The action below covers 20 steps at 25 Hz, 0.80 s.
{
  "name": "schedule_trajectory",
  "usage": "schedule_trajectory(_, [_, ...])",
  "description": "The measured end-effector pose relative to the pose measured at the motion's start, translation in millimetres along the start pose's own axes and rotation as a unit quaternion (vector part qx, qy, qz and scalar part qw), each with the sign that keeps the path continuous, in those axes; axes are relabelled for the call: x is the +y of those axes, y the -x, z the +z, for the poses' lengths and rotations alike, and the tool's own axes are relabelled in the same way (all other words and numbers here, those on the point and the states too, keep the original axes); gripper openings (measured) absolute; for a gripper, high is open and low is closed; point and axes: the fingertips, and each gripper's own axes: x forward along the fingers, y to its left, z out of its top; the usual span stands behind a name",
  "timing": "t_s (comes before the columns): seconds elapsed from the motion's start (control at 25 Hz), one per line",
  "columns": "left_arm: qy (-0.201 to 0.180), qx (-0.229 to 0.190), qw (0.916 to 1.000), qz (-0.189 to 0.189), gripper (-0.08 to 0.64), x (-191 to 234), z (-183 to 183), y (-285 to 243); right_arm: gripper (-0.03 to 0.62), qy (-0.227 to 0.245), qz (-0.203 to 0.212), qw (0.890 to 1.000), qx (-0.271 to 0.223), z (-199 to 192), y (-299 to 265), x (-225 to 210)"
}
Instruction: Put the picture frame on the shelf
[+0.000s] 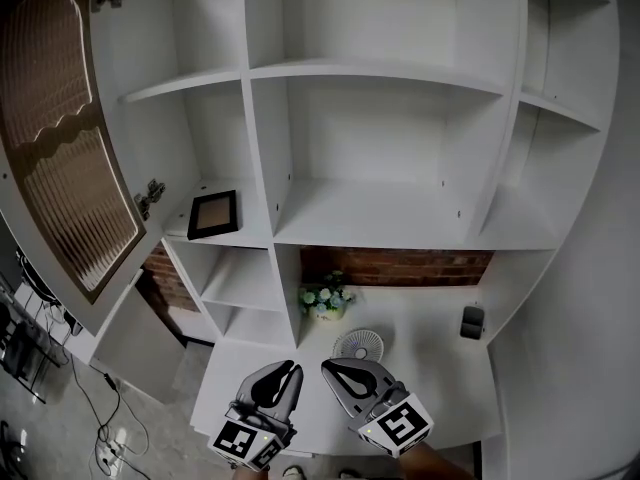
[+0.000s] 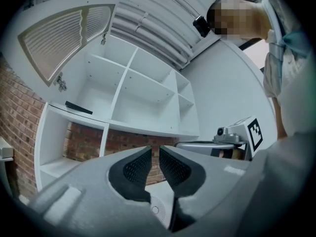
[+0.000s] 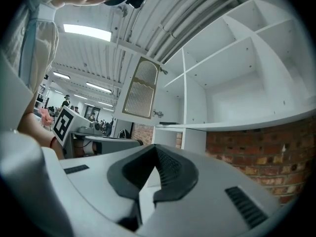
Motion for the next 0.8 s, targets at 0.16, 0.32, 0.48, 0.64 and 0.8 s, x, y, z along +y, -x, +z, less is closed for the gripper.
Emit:
schedule_trajectory(0.16, [0.0,0.002,1.0,0.0,0.054,-14,-7,-5,0.015,0.002,0.002,1.0,0.013,-12,15,-1])
schedule_trajectory(0.32, [0.001,-0.006,1.0,-0.001,0.054,-27,-4,-10,0.014,0.009,0.005,1.0,0.013,-13,25,-1])
schedule_trajectory(0.48, [-0.002,-0.002,1.0,0.004,0.054,-35,-8,-11,0.014,0.002,0.008,1.0,0.011,-14,34,-2])
schedule_trajectory(0.64, [-0.002,-0.002,1.0,-0.001,0.054,-43,-12,-13,0.014,0.0,0.009,1.0,0.011,-17,42,-4])
schedule_trajectory(0.8, [-0.003,-0.002,1.0,-0.006,0.054,-49,-12,-16,0.014,-0.007,0.005,1.0,0.013,-18,48,-8])
